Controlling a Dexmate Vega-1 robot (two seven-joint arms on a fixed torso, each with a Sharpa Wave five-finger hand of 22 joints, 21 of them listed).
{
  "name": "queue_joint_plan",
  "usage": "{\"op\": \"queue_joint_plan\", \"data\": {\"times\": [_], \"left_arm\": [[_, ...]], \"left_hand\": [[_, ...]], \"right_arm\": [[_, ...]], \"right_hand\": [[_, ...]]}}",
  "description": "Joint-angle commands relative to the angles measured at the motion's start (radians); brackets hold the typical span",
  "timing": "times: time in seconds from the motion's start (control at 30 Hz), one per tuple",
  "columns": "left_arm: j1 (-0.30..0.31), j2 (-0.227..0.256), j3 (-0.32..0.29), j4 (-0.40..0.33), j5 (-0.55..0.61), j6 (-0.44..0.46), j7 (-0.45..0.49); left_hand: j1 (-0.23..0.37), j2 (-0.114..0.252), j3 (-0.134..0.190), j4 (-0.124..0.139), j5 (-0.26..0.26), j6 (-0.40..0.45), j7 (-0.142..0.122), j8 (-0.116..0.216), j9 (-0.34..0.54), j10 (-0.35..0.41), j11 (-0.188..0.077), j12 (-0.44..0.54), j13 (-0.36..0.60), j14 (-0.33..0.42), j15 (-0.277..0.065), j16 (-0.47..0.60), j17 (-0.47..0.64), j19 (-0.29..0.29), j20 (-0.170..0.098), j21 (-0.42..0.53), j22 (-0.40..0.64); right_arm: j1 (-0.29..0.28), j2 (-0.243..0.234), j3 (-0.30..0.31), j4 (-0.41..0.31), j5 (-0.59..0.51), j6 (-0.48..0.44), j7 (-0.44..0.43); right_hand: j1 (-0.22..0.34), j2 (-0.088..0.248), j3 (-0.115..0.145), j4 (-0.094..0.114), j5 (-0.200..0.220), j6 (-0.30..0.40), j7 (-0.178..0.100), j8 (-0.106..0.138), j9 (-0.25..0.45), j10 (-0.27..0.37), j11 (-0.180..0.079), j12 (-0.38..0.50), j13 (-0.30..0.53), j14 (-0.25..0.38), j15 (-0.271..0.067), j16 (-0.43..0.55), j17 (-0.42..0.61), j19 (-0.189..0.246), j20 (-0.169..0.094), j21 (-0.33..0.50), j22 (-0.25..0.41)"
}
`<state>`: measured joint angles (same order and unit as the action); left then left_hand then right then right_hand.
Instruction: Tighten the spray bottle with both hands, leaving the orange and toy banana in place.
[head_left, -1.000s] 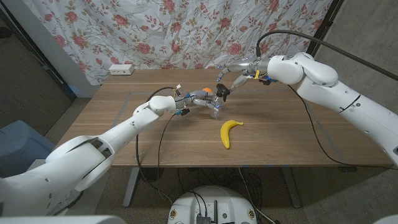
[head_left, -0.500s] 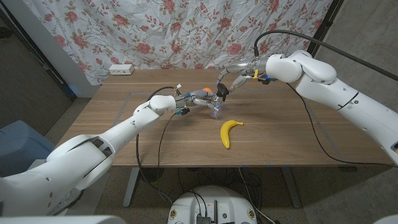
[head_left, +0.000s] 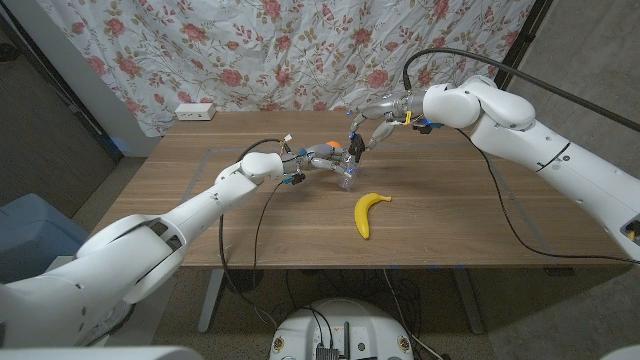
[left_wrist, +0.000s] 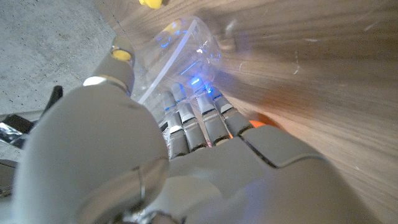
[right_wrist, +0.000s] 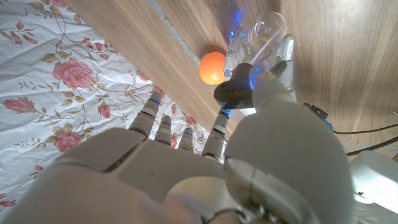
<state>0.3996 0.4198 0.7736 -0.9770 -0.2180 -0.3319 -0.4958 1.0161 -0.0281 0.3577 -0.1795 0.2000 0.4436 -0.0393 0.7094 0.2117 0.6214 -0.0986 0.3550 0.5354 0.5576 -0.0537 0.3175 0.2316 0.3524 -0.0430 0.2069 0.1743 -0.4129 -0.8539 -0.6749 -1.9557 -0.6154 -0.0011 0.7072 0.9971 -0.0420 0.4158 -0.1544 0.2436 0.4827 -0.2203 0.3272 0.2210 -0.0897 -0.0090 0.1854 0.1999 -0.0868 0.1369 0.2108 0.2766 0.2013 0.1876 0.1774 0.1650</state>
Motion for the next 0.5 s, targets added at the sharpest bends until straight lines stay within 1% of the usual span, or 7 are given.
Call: {"op": "queue_joint_plan", "data": {"times": [0.03, 0.3, 0.5], "left_arm": [[-0.009, -0.012, 0.003, 0.025, 0.002, -0.027, -0.004], [-0.008, -0.011, 0.004, 0.022, 0.004, -0.023, -0.004], [-0.007, -0.007, 0.004, 0.016, 0.006, -0.018, -0.001]], "left_hand": [[-0.007, 0.131, 0.019, 0.008, 0.007, 0.128, -0.026, 0.115, 0.002, 0.081, -0.068, 0.005, 0.005, 0.008, -0.146, -0.004, 0.005, 0.006, -0.062, -0.001, 0.004], [-0.006, 0.131, 0.019, 0.007, 0.006, 0.129, -0.029, 0.116, 0.002, 0.082, -0.068, 0.003, 0.006, 0.01, -0.147, -0.004, 0.005, 0.006, -0.063, -0.001, 0.004], [-0.006, 0.131, 0.018, 0.007, 0.006, 0.129, -0.029, 0.117, 0.002, 0.082, -0.067, 0.002, 0.007, 0.01, -0.147, -0.005, 0.006, 0.006, -0.062, -0.001, 0.004]], "right_arm": [[0.044, 0.02, -0.029, 0.01, -0.016, -0.018, 0.049], [0.044, 0.024, -0.027, 0.009, -0.016, -0.032, 0.048], [0.044, 0.025, -0.028, 0.009, -0.018, -0.039, 0.045]], "right_hand": [[-0.021, -0.008, -0.006, 0.007, -0.009, 0.014, 0.001, 0.01, 0.002, -0.008, 0.004, 0.008, 0.001, -0.008, 0.006, 0.0, 0.003, 0.0, 0.005, 0.006, 0.002], [-0.059, -0.018, -0.024, 0.02, -0.019, 0.037, 0.003, 0.017, 0.003, 0.004, 0.011, 0.014, 0.001, -0.005, 0.01, 0.005, 0.005, 0.005, 0.003, 0.009, 0.003], [-0.093, -0.016, -0.035, 0.033, -0.026, 0.065, 0.003, 0.026, 0.004, 0.019, 0.013, 0.02, 0.001, -0.001, 0.011, 0.01, 0.007, 0.01, 0.0, 0.01, 0.003]]}}
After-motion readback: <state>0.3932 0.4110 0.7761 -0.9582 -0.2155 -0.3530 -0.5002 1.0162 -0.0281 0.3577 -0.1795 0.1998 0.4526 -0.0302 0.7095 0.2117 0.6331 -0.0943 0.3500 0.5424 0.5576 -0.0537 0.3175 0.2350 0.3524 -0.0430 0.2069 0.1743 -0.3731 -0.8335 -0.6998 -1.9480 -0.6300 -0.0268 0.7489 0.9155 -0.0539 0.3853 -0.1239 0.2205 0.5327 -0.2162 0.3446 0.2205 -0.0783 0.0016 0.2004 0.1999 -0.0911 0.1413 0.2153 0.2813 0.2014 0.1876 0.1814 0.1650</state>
